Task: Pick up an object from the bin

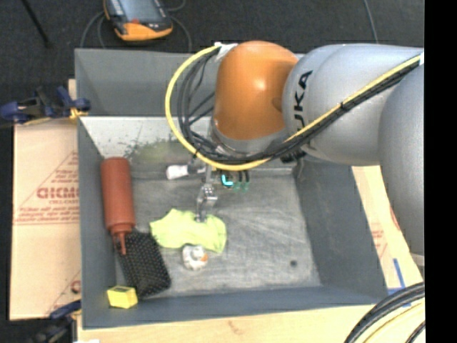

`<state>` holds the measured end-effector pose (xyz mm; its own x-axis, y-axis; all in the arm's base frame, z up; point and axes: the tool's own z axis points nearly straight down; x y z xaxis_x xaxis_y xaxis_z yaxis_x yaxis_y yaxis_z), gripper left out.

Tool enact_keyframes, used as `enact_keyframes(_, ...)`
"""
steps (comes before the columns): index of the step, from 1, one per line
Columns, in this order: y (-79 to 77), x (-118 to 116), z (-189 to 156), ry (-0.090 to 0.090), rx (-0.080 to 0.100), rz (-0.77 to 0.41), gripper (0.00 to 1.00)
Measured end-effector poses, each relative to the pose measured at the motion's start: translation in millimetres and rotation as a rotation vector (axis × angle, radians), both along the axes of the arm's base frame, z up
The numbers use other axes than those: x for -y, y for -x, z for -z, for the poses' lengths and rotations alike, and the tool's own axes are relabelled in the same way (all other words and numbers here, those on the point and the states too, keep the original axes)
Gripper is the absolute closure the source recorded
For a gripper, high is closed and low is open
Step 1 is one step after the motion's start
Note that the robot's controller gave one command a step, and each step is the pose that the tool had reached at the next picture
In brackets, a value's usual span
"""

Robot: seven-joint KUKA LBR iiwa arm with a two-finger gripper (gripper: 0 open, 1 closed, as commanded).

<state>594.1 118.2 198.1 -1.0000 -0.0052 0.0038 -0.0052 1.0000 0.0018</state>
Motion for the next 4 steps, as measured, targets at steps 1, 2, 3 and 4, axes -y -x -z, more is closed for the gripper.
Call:
enact_keyframes(1, -1.7, 0.4, -4.2, -0.001, 0.008, 0.002, 0.0)
enact_keyframes(2, 9.2, -12.5, 20.0, 0.003, 0.014, -0.067, 0.0)
enact_keyframes(3, 50.0, 6.3, 47.4, 0.0, 0.007, -0.325, 0.0)
enact_keyframes(4, 36.1, 13.8, 84.9, 0.0, 0.011, -0.34, 0.0)
